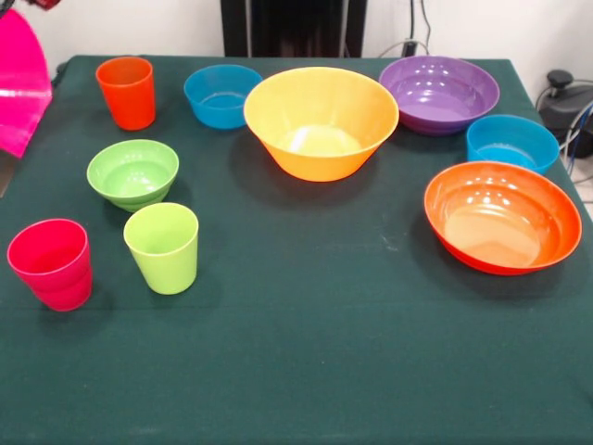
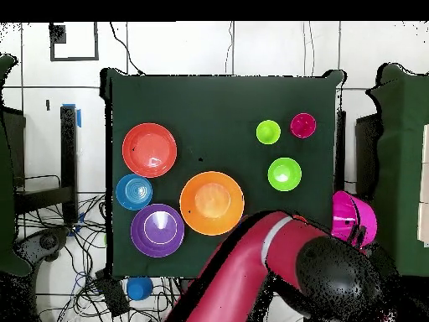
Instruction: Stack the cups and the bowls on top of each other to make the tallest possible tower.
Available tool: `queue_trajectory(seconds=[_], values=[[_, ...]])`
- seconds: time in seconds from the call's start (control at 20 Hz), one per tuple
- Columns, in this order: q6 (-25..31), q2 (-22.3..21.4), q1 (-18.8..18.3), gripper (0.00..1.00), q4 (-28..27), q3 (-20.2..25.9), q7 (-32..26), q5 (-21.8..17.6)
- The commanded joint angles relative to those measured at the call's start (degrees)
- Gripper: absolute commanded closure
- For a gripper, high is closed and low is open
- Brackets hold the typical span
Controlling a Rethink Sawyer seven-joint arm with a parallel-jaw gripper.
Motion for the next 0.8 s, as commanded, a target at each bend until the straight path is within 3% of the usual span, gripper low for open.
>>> queue_trajectory(seconds=[0.05, 0.3, 0.65, 0.8], values=[[-3.8, -3.5, 6.2, 1.00, 10.8, 8.0, -0.2, 9.5], [-5.3, -2.0, 8.2, 1.00, 14.2, 10.3, 1.8, 16.4], [-3.4, -1.1, 10.3, 1.00, 16.5, 12.2, 4.3, 22.0], [-4.1, 1.9, 10.5, 1.00, 17.2, 17.1, 6.2, 28.1]])
